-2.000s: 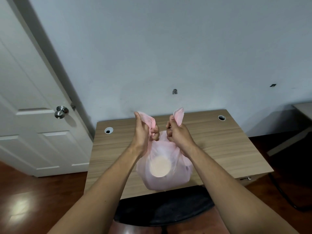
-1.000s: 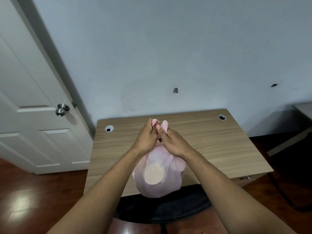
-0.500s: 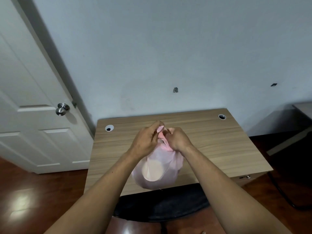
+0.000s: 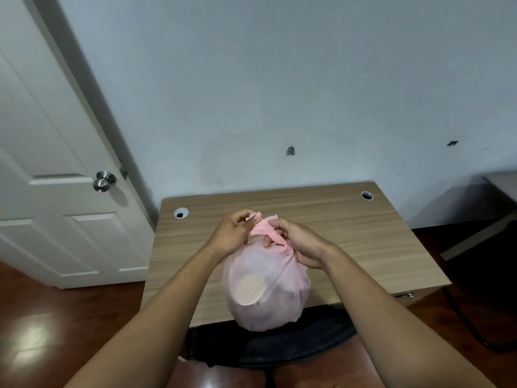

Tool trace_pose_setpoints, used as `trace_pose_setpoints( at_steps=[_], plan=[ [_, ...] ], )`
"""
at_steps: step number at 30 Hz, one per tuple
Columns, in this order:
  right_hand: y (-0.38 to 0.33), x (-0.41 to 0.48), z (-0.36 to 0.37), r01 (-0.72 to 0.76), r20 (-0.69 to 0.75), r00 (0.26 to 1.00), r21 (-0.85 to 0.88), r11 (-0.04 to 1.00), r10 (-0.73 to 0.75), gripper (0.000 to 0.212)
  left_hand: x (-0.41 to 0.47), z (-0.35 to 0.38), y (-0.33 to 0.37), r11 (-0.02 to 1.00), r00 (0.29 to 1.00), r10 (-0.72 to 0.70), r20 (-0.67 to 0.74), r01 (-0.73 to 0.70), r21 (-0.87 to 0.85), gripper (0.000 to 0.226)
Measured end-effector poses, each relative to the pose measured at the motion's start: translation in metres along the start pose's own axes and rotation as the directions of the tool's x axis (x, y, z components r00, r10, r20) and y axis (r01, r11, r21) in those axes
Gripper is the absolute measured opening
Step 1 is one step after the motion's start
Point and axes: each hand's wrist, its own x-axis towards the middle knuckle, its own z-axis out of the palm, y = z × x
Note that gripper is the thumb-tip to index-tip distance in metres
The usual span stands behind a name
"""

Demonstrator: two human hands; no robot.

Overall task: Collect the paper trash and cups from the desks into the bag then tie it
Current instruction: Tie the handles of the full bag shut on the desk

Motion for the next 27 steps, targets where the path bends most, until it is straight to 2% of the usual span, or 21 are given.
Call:
trace_pose_setpoints(
  at_steps=[2,5,7,9,14,15,17,19,22,24,27],
  plan=[
    [0.002,-0.002,0.0,0.035,-0.035,0.999,-0.059,0.998,-0.037,0.045,-0.002,0.002,-0.001,0.997,1.0,0.031,0.0,-0.031,0.065,0.027],
    [0.005,-0.007,0.0,0.082,-0.127,0.986,-0.175,0.981,-0.105,0.049,0.0,0.007,-0.001,0.989,0.997,0.077,-0.008,-0.075,0.128,0.029],
    [0.008,-0.009,0.0,0.116,-0.112,0.985,-0.15,0.982,-0.133,0.049,0.001,0.009,-0.003,0.986,0.997,0.077,-0.023,-0.073,0.148,0.03],
    [0.014,-0.005,-0.002,0.158,-0.105,0.979,-0.133,0.978,-0.173,0.036,0.004,0.011,-0.006,0.988,0.996,0.063,-0.059,-0.053,0.148,0.03],
    [0.022,-0.001,0.002,0.302,-0.181,0.906,-0.359,0.883,-0.383,0.072,0.004,0.019,-0.007,0.989,0.982,-0.053,-0.183,0.077,0.127,0.033],
    [0.024,0.0,0.003,0.329,-0.174,0.888,-0.404,0.854,-0.425,0.069,0.005,0.021,-0.006,0.988,0.98,-0.072,-0.183,0.095,0.122,0.035],
    [0.023,-0.002,0.007,0.384,-0.175,0.849,-0.445,0.809,-0.499,0.042,0.003,0.024,-0.001,0.984,0.981,-0.082,-0.175,0.108,0.141,0.038],
    [0.02,-0.003,0.01,0.409,-0.209,0.798,-0.501,0.762,-0.566,0.02,0.001,0.024,0.002,0.986,0.988,-0.044,-0.145,0.066,0.152,0.036],
    [0.018,-0.003,0.011,0.394,-0.232,0.779,-0.541,0.743,-0.583,0.025,-0.006,0.023,0.005,0.975,0.992,0.057,-0.111,-0.032,0.218,0.034],
    [0.019,0.0,0.01,0.338,-0.311,0.761,-0.559,0.757,-0.569,0.026,-0.009,0.022,0.004,0.95,0.982,0.14,-0.127,-0.096,0.298,0.034],
    [0.017,0.004,0.011,0.224,-0.453,0.711,-0.58,0.784,-0.538,0.025,-0.015,0.022,0.001,0.841,0.946,0.309,-0.101,-0.222,0.493,0.025]
  ],
)
